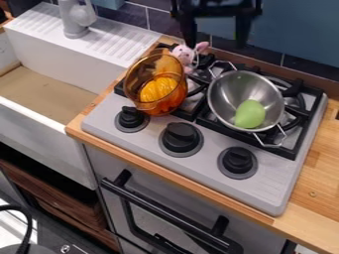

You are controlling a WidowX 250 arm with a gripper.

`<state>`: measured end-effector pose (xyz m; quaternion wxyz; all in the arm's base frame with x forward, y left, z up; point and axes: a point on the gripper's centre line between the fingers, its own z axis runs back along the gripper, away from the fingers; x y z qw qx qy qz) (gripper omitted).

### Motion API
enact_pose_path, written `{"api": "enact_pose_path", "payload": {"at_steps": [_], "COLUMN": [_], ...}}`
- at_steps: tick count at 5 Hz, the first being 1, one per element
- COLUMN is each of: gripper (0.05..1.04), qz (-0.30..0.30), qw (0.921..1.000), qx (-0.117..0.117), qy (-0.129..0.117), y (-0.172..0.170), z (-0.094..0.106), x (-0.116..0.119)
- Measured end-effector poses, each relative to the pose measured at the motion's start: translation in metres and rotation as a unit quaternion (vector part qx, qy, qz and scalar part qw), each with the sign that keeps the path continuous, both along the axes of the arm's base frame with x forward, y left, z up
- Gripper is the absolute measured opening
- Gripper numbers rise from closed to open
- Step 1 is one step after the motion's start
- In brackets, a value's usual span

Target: Moved the pot to the right

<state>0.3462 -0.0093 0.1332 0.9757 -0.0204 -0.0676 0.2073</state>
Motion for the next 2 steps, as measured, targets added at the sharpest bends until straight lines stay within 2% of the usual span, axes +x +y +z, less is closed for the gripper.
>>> {"api": "enact_pose_path", "payload": {"at_steps": [1, 2], "gripper": [0.994, 0.994], "qz": [0.016, 0.018], "qw": [0.9998, 0.9998], "qx": [0.004, 0.004], "qy": [-0.012, -0.012], "y": [0.0065, 0.0065], "z": [0.0017, 0.0017], "x": [0.0042, 0.0042]}}
